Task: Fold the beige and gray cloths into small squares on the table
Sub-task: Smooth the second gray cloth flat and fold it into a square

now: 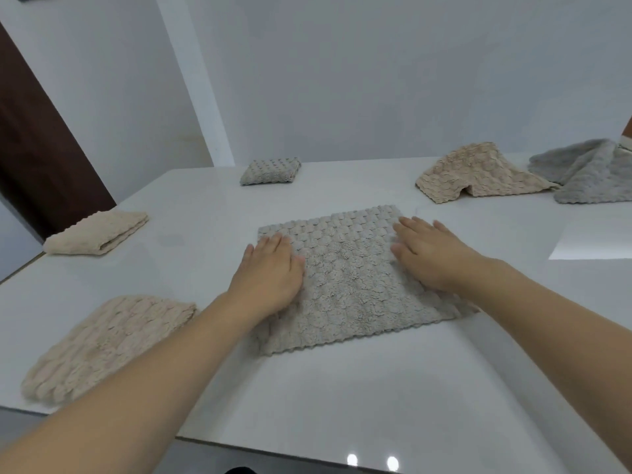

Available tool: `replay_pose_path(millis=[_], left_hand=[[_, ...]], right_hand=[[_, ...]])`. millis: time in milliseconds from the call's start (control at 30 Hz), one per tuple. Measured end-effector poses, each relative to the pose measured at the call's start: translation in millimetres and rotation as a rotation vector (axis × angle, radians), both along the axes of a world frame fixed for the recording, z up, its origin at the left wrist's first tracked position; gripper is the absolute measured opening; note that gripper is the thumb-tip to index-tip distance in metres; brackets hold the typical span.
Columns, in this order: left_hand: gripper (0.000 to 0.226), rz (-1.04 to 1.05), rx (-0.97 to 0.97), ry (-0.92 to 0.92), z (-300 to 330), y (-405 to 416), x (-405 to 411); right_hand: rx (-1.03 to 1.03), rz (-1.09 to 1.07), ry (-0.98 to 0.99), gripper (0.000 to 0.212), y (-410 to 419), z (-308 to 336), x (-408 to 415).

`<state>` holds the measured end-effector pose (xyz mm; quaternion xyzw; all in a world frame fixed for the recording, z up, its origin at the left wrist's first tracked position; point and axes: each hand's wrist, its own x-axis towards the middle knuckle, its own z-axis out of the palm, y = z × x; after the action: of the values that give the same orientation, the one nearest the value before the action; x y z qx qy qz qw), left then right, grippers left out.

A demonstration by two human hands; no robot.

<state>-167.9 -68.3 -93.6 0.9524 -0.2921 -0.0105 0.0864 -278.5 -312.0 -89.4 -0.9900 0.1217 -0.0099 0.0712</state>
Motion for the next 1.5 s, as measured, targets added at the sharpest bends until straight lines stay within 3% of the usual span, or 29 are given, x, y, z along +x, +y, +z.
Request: replay_pose_path(millis=[167,367,667,933,1100,1267,1500], left_hand=[[0.054,-0.088,-0.108,0.025,21,-59,39],[0.057,-0.037,0.028,0.027,-27,-75,61],[0.059,-0.038,0.052,0.031,-27,-65,67],[0.060,0.082,0.039,0.068,-28,-10,75],[0.060,0.116,0.237,-0.033,-5,-24,74],[0.058,-0.084,0.067,0.003,-17,-52,15],[0.061,-0.063,0.068,0.014,-25,-49,6]], right_hand=[[0.069,0.114,-0.051,0.055,16,19,75],[0.033,0.049,0.037,0.054,15,-26,111],[0.021,0.038,0.054,0.055,1,-29,107],[0.017,-0.109,0.103,0.056,-48,-25,68],[-0.112,-0.139,0.145,0.056,-36,-5,75],[0.014,0.030,-0.113,0.054,33,-10,61],[0.033,0.021,0.037,0.056,37,-27,59]])
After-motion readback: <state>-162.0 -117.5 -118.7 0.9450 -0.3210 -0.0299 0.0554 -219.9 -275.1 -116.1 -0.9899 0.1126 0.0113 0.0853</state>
